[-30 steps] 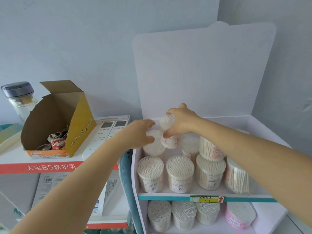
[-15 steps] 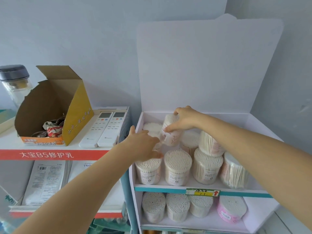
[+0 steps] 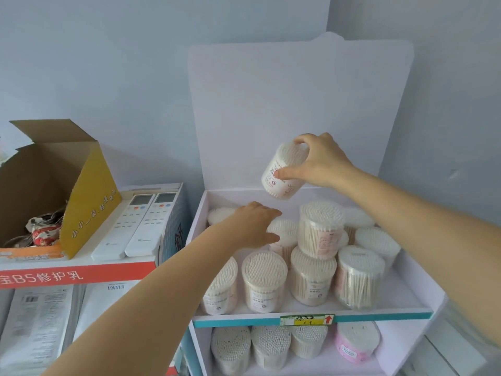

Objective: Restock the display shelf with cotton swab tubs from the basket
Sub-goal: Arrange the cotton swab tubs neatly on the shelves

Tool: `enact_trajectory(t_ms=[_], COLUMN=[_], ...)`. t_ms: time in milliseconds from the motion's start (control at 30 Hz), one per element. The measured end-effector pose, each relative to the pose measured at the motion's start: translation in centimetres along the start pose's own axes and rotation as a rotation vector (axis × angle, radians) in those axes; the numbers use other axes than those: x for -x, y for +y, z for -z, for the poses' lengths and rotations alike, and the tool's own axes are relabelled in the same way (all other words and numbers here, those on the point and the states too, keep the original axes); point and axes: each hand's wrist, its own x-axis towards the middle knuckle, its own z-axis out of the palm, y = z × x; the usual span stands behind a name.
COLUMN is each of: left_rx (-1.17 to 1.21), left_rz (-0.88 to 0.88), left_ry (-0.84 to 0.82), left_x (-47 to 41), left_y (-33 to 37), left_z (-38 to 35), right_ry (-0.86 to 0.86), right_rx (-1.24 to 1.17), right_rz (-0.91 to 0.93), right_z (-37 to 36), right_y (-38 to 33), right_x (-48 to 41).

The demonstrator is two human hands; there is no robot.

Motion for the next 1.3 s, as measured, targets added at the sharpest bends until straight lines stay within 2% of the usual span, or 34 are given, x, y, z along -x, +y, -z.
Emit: enact_trajectory(t_ms=[133,233,367,467,567,633,767,867,967,1067,1167,1300], left_rx=[0.085,0.113,-0.088,-0.182,-0.252,-0.197,0.083,0.124,0.087,0.148,0.146,0.121], left_rz=[-0.016,-0.025,0.056,0.169,0.210,0.190,0.110,0.079,0.152,0.229,0.216,0.198], left_ry=[-0.172,-0.183,-0.124,-0.148,-0.175,-0.209,-0.315,-0.264,-0.156,-0.036,0.086,0.045], left_x=[-3.1,-4.0,-4.1,-3.2,-2.6,-2.7,-2.9,-3.0,-3.4,-3.9,-3.7,-3.1], left_y=[0.1,0.2,-0.2,-1.9,-2.9,-3.2,-4.4,-4.2,-3.8,-4.0,-3.8,-3.7], left_z=[-1.1,-1.9,-1.9,-1.4,-0.8,-0.4,0.6,0.5,-0.2,0.3,1.8,2.9], right_ry=[0.030,0.052,0.076,0.082,0.066,0.054,0.059,0.072,0.088,0.112,0.123,0.116], right_rx=[0.040,0.072,0.083,0.077,0.078,0.079,0.073,0.070,0.043,0.033,0.034,0.031], right_rz=[0.018,0.018,0.001,-0.013,-0.018,-0.013,-0.008,-0.013,-0.028,-0.036,-0.043,-0.043], right_z=[1.0,1.4,1.5,1.5,1.0,0.7,0.4,0.7,1.1,1.7,2.0,1.8], right_y=[1.4,2.0,2.7,2.8,2.6,2.6,2.7,3.0,3.4,3.7,3.9,4.0], right_x=[0.5,0.6,0.3,-0.1,-0.3,-0.4,-0.6,-0.7,-0.7,-0.6,-0.6,-0.6])
